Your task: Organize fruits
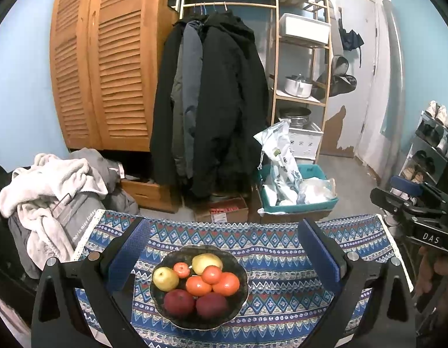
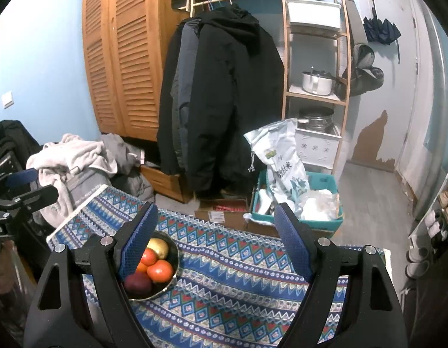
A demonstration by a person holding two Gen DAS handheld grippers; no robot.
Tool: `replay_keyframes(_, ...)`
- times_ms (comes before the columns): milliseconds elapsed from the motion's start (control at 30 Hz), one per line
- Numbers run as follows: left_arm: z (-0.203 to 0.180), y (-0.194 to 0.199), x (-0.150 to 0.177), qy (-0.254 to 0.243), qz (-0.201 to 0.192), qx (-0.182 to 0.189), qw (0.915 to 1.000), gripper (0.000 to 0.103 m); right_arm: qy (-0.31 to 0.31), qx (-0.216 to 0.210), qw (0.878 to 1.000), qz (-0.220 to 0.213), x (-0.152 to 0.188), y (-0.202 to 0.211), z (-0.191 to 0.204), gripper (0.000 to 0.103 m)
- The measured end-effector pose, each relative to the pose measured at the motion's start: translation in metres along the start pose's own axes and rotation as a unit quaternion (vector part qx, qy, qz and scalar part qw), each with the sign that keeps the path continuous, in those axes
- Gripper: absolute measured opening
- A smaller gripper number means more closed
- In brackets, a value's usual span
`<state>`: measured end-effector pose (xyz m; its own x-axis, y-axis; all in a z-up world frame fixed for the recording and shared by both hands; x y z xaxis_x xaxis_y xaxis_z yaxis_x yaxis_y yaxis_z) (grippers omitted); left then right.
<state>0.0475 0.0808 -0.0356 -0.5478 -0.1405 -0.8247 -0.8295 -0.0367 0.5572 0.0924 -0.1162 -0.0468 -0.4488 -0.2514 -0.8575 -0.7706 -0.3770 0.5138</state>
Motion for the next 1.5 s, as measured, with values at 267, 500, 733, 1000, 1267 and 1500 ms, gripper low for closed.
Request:
replay_keyframes(267,0.0005,0.0006,-0.0003,0.0,-0.003,-0.007,1.0,0.102,0.0,0.001,1.0,0.0,-0.0004,-0.0004,0.0002,0.081)
replay_keyframes(500,-0.0002,0.0034,-0.0028,-0.001,-0.006,-0.012,0.9999,0.102,0.004,-0.003,1.0,0.003,0.0032,0.0008,0.0049,0.081)
replay_keyframes(733,-0.001,0.0059,-0.0027,0.0,-0.007,-0.012,0.9999,0.102,0.006,-0.004,1.0,0.003,0.003,0.0009,0.0063,0.081)
replay_keyframes(1000,-0.0019,0.0061,-0.002,0.005,-0.001,-0.01,0.9999,0.102,0.007,-0.004,1.0,0.003,0.0027,0.0007,0.0066,0.081)
replay_keyframes(1267,-0.0056,0.0083,0.0006,0.004,0.001,-0.012,0.9999,0.102,0.007,-0.005,1.0,0.004,0.0027,0.0007,0.0068,0.081)
replay_keyframes(1500,-0.0087,0.0087,0.0004,-0.009,-0.001,-0.022,0.9997,0.102,0.006,-0.004,1.0,0.004,0.0026,0.0011,0.0068,0.081)
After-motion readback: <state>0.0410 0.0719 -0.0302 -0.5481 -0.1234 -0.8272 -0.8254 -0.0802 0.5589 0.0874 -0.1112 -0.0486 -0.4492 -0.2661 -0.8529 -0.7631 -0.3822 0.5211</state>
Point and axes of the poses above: each gripper's, at about its wrist camera, not at the fingertips, and y roughly against the way its jaws point, z to its left, x to its underside, the point moved 10 cm from there along -y, roughly the way its jaws point, and after that the axes turned 5 degrees about y, right-handed, at the moved point
